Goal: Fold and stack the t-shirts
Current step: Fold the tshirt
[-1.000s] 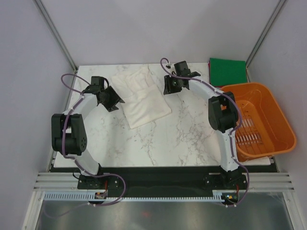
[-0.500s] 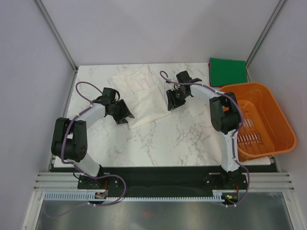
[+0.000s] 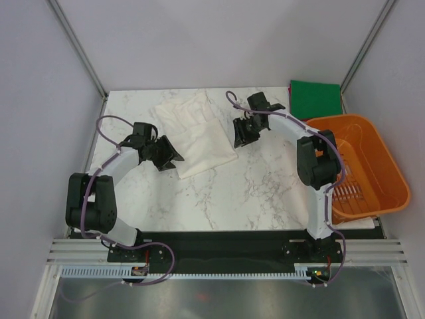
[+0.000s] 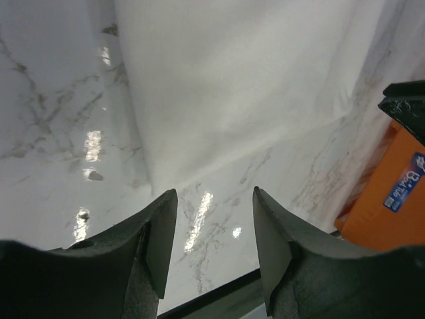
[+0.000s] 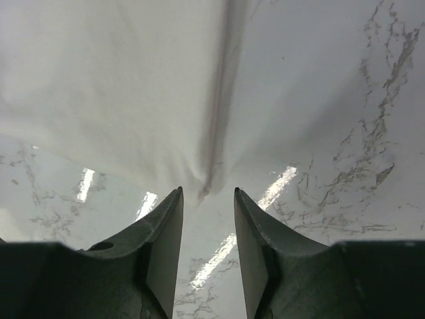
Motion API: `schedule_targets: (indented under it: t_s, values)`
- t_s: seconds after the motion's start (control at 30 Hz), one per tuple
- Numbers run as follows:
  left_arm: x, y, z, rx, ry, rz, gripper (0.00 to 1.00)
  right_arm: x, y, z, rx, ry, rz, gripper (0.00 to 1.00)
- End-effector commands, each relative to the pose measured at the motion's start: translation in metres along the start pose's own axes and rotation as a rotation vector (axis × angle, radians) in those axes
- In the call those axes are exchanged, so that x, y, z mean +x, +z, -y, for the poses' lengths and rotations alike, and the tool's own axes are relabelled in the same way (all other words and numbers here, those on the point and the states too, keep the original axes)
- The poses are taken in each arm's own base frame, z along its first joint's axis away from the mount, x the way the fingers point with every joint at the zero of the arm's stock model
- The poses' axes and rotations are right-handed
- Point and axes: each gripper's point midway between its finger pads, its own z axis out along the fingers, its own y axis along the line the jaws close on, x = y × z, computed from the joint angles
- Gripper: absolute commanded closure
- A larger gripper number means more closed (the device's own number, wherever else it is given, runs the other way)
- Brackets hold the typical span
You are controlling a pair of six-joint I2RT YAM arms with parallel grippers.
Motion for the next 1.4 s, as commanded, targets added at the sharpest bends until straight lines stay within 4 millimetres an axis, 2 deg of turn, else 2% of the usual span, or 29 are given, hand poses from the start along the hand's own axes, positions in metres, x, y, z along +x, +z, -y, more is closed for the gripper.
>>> schedule_targets:
  t_s: [0.0,0.1,0.23,0.37,0.4,0.43,0.5,0.57,0.63,0.67,0.7,0.73,0.8,0.83,0.87,0.9,0.93,0.97,1.0,1.03,1.07,1.1,1.13,1.17,1.23,1.27,1.3,1.33,1.37]
  values:
    - [0.016,-0.009,0.041,0.214,0.085,-0.090,0.43,-0.023,-0.029,-0.029,-0.101,-0.015,0.076,0.54]
    - [0.019,-0.008,0.052,0.236,0.111,-0.103,0.42,-0.010,-0.016,-0.024,-0.102,-0.007,0.038,0.50]
    - [0.031,0.011,0.045,0.205,0.093,-0.159,0.42,0.003,0.000,-0.027,-0.161,0.009,-0.011,0.50]
    - [0.045,0.036,0.016,0.098,0.052,-0.190,0.41,0.014,0.011,-0.022,-0.130,0.006,-0.027,0.53]
    - [0.048,0.039,0.010,0.071,0.052,-0.192,0.41,0.027,0.016,-0.021,-0.126,0.015,-0.047,0.54]
    - [0.048,0.042,0.003,0.044,0.048,-0.182,0.41,0.028,0.015,-0.021,-0.123,0.013,-0.038,0.55]
    - [0.049,0.046,-0.012,-0.012,0.048,-0.165,0.41,0.036,0.019,-0.016,-0.104,0.018,-0.040,0.64]
    - [0.053,0.044,-0.015,-0.017,0.044,-0.166,0.41,0.041,0.018,-0.014,-0.084,0.031,-0.033,0.79]
    - [0.047,0.035,-0.012,-0.018,0.058,-0.126,0.41,0.039,0.011,-0.015,-0.074,0.041,-0.006,0.90]
    - [0.044,0.030,-0.010,-0.017,0.068,-0.107,0.41,0.037,0.010,-0.015,-0.069,0.042,0.014,1.00]
    - [0.042,0.020,-0.007,-0.022,0.088,-0.093,0.41,0.047,0.011,-0.010,-0.039,0.076,0.006,1.00]
    - [0.038,0.014,-0.004,-0.021,0.103,-0.076,0.40,0.044,0.002,-0.013,-0.031,0.079,0.032,1.00]
    - [0.034,-0.007,0.015,0.039,0.167,-0.062,0.38,0.062,0.000,-0.007,0.011,0.135,0.039,1.00]
    - [0.034,-0.016,0.021,0.058,0.184,-0.059,0.37,0.060,-0.012,-0.013,0.011,0.144,0.075,1.00]
    - [0.033,-0.024,0.025,0.067,0.221,-0.052,0.36,0.081,-0.009,-0.014,0.012,0.159,0.060,1.00]
    - [0.037,-0.031,0.022,0.054,0.230,-0.062,0.35,0.088,-0.011,-0.016,0.022,0.199,0.070,1.00]
    - [0.037,-0.040,0.024,0.059,0.245,-0.049,0.35,0.088,-0.023,-0.023,0.023,0.198,0.111,1.00]
    - [0.041,-0.043,0.022,0.058,0.252,-0.056,0.35,0.113,-0.018,-0.022,0.037,0.216,0.090,1.00]
    - [0.046,-0.045,0.020,0.062,0.253,-0.066,0.35,0.124,-0.019,-0.027,0.045,0.224,0.086,1.00]
    - [0.052,-0.047,0.019,0.075,0.248,-0.080,0.35,0.126,-0.028,-0.029,0.069,0.256,0.122,1.00]
    - [0.062,-0.048,0.011,0.072,0.241,-0.094,0.35,0.151,-0.024,-0.027,0.086,0.297,0.097,1.00]
    - [0.070,-0.047,0.007,0.066,0.233,-0.108,0.35,0.161,-0.025,-0.033,0.085,0.312,0.095,1.00]
    - [0.075,-0.045,0.002,0.053,0.238,-0.110,0.35,0.162,-0.033,-0.039,0.081,0.359,0.136,1.00]
    - [0.088,-0.040,-0.008,0.032,0.244,-0.138,0.35,0.182,-0.030,-0.037,0.097,0.386,0.124,1.00]
    - [0.103,-0.033,-0.018,-0.003,0.236,-0.161,0.35,0.191,-0.038,-0.047,0.097,0.396,0.157,1.00]
    - [0.111,-0.027,-0.021,-0.011,0.226,-0.162,0.35,0.206,-0.036,-0.045,0.121,0.428,0.146,1.00]
    - [0.123,-0.025,-0.017,-0.002,0.248,-0.179,0.36,0.211,-0.038,-0.050,0.111,0.430,0.146,1.00]
    - [0.126,-0.023,-0.016,0.003,0.244,-0.175,0.36,0.209,-0.044,-0.055,0.094,0.428,0.171,1.00]
    - [0.128,-0.021,-0.012,0.026,0.235,-0.167,0.37,0.216,-0.047,-0.055,0.099,0.438,0.159,0.94]
